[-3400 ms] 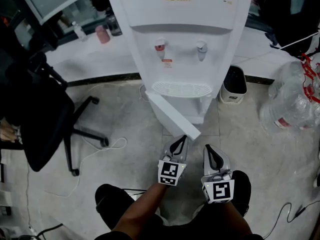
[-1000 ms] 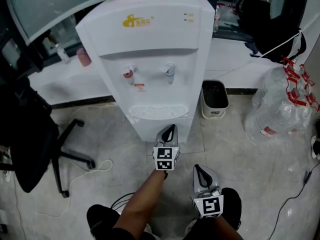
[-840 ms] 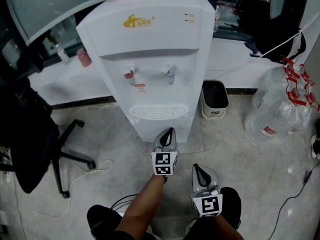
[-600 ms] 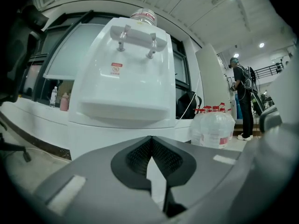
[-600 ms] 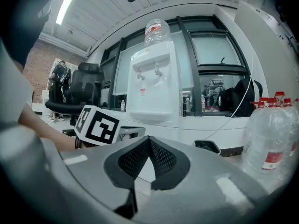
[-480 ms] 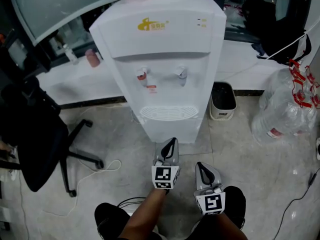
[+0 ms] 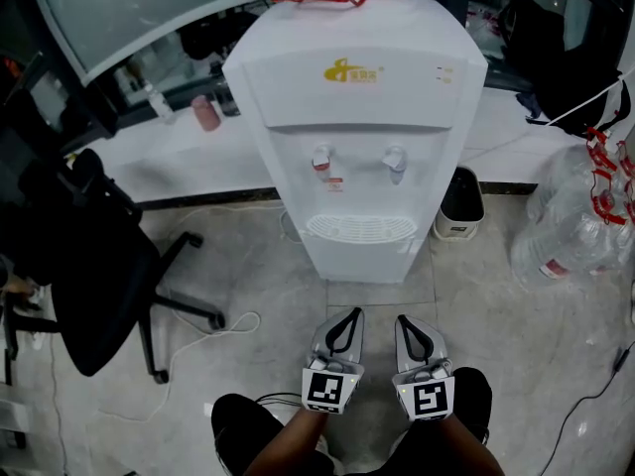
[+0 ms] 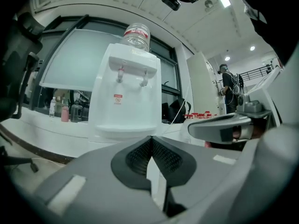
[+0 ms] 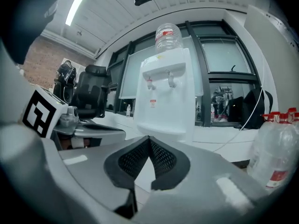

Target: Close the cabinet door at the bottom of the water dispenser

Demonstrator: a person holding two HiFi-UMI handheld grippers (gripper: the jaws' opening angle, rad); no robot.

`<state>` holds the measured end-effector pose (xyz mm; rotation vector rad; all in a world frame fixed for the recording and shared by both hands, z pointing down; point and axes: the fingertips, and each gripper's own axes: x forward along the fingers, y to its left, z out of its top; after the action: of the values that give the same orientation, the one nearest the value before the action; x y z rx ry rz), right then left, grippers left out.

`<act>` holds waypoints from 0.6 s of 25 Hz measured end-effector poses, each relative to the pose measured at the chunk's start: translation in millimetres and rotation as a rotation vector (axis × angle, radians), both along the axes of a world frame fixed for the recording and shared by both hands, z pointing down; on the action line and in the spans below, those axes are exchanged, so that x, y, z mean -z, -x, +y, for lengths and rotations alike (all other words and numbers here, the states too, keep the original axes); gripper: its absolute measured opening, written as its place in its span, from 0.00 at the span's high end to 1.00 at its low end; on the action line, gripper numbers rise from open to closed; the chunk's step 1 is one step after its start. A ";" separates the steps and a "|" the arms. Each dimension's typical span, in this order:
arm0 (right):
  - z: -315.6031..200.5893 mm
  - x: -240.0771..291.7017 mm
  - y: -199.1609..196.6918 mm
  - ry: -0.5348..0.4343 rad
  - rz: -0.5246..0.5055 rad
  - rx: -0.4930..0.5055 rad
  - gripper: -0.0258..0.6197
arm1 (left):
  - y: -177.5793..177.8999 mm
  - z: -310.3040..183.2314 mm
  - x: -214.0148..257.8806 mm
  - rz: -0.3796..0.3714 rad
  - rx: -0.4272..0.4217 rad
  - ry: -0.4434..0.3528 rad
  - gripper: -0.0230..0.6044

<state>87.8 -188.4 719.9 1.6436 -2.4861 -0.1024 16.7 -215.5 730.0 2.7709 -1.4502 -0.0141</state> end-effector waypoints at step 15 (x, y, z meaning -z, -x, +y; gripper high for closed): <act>5.6 307.5 10.8 0.061 -0.054 -0.018 0.95 | 23.1 37.8 293.7 -0.001 -0.013 0.091 0.93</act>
<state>77.0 -182.8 412.5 1.6654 -2.4873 0.0199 -6.4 -177.6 436.3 2.7080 -1.3966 0.0513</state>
